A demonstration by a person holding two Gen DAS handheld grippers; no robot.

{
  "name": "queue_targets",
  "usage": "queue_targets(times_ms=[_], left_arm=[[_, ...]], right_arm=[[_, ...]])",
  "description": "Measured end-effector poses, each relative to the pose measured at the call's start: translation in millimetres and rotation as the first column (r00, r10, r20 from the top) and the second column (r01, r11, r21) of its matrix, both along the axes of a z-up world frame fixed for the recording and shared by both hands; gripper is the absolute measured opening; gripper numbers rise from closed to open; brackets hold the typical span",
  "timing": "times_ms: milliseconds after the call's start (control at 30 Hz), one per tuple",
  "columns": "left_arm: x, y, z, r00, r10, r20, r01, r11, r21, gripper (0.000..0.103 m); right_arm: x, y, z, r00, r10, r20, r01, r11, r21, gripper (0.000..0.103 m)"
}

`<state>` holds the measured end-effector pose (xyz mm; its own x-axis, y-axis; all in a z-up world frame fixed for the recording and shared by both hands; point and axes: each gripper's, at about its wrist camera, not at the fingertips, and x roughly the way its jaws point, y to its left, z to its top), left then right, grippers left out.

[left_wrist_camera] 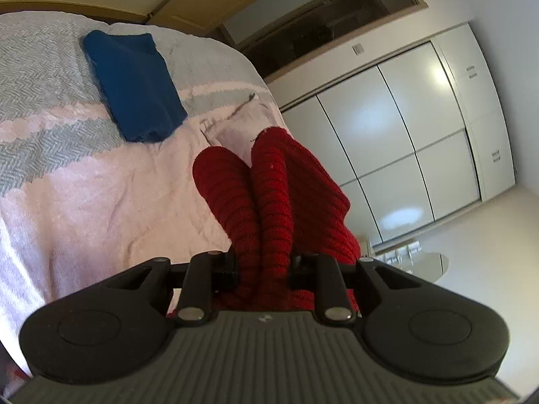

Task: Fold clothes
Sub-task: 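Lift the red sweater with both grippers and carry it toward the blue garment, then lower the red sweater onto the folded blue garment with both grippers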

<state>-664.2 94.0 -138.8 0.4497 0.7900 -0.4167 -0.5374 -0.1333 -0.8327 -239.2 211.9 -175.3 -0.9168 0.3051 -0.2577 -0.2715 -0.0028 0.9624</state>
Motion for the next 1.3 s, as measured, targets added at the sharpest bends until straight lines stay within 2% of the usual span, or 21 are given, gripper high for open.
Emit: queue_targets(times_ms=[133,300,433,600,733,933,1067,1300], left_arm=[[-37.2,27.8,2.0,1.000,-0.020,-0.009,0.020,1.000,-0.015,0.018],[-102.1,91.1,-3.6,0.994,-0.100,-0.031,0.100,0.995,-0.012,0.018],[-162.9,168.4,-8.9,0.978,-0.205,-0.046,0.204,0.979,-0.023,0.018],[-226.2,270.2,-2.2,0.942,-0.325,-0.081,0.324,0.946,-0.021,0.018],[-252.2,348.4,0.6,0.919,-0.376,-0.120,0.377,0.926,-0.017,0.018],[-274.5,436.4,-4.1,0.910,-0.395,-0.125,0.398,0.917,0.008,0.019],[-284.8,468.7,-26.2,0.907,-0.405,-0.111,0.406,0.914,-0.018,0.019],[-303.5,492.3,-89.0,0.911,-0.406,-0.073,0.394,0.909,-0.135,0.019]], right_arm=[[-22.3,6.3,-3.0,1.000,-0.025,-0.006,0.025,0.999,-0.032,0.024],[-67.9,45.0,-14.8,0.994,-0.104,-0.030,0.102,0.993,-0.052,0.024],[-115.9,86.1,-24.5,0.977,-0.208,-0.037,0.205,0.976,-0.068,0.024],[-177.6,139.2,-27.8,0.945,-0.325,-0.039,0.321,0.943,-0.087,0.024],[-213.3,194.7,-29.6,0.923,-0.384,-0.034,0.379,0.920,-0.095,0.024],[-257.4,278.3,-33.3,0.909,-0.416,-0.028,0.413,0.907,-0.081,0.024],[-275.9,313.9,-44.8,0.910,-0.415,-0.001,0.414,0.906,-0.084,0.024],[-290.2,337.7,-102.7,0.922,-0.378,0.081,0.387,0.904,-0.183,0.024]])
